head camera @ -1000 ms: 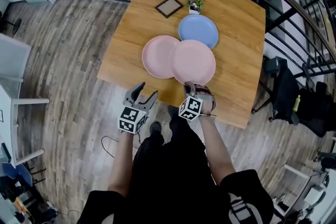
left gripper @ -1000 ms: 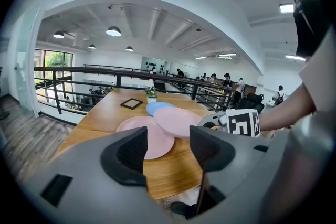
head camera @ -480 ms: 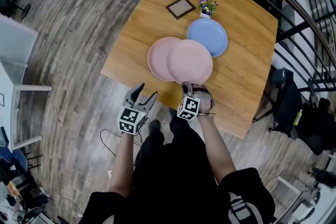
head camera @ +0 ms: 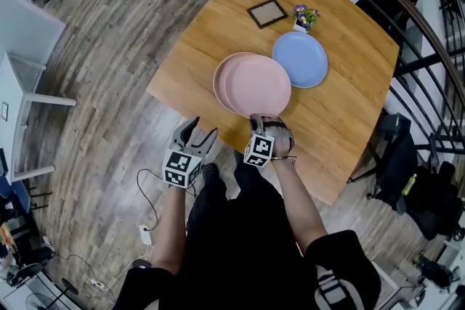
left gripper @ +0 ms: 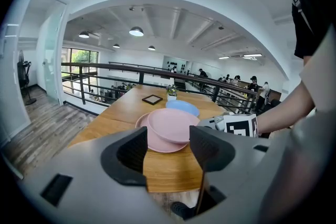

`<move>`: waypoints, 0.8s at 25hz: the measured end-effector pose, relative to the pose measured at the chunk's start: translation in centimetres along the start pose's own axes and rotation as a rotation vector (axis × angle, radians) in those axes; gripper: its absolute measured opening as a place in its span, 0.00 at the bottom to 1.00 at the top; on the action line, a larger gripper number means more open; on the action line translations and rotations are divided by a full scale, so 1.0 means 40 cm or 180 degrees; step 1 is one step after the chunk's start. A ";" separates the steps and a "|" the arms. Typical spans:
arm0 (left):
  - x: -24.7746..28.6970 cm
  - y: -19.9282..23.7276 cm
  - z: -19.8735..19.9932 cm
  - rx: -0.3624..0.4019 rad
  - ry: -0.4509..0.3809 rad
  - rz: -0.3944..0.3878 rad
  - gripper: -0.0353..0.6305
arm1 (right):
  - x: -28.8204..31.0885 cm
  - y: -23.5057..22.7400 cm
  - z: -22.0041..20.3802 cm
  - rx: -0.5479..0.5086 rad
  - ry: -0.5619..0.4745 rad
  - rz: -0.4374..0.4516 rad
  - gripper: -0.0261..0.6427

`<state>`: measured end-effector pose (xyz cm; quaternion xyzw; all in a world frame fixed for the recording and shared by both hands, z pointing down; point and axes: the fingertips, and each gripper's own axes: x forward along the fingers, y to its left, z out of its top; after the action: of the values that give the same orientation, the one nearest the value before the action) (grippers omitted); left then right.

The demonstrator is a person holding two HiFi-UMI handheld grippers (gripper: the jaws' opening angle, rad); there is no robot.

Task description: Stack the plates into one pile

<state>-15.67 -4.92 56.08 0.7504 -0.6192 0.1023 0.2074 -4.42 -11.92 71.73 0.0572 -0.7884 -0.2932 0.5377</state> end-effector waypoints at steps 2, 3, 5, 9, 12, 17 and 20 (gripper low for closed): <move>-0.008 0.005 -0.007 -0.0043 -0.0005 0.0065 0.44 | 0.008 0.004 0.010 -0.0068 -0.0030 0.0028 0.08; -0.012 0.007 -0.010 -0.0064 -0.0011 0.0096 0.44 | 0.011 0.006 0.016 -0.0095 -0.0050 0.0056 0.08; -0.020 0.010 -0.015 -0.0098 -0.0025 0.0156 0.44 | 0.021 0.014 0.023 -0.0155 -0.0079 0.0105 0.08; -0.031 0.016 -0.022 -0.0153 -0.0057 0.0272 0.44 | 0.034 0.013 0.036 -0.0261 -0.0131 0.0155 0.08; -0.039 0.025 -0.026 -0.0216 -0.0065 0.0355 0.44 | 0.044 0.015 0.042 -0.0334 -0.0163 0.0195 0.08; -0.049 0.027 -0.037 -0.0272 -0.0047 0.0449 0.44 | 0.060 0.019 0.039 -0.0384 -0.0190 0.0223 0.09; -0.055 0.034 -0.035 -0.0297 -0.0059 0.0510 0.44 | 0.057 0.005 0.050 -0.0442 -0.0216 0.0172 0.09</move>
<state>-17.30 -2.55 56.68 0.6889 -0.6832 0.0827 0.2276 -7.06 -11.87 73.20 -0.0115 -0.7852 -0.3343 0.5211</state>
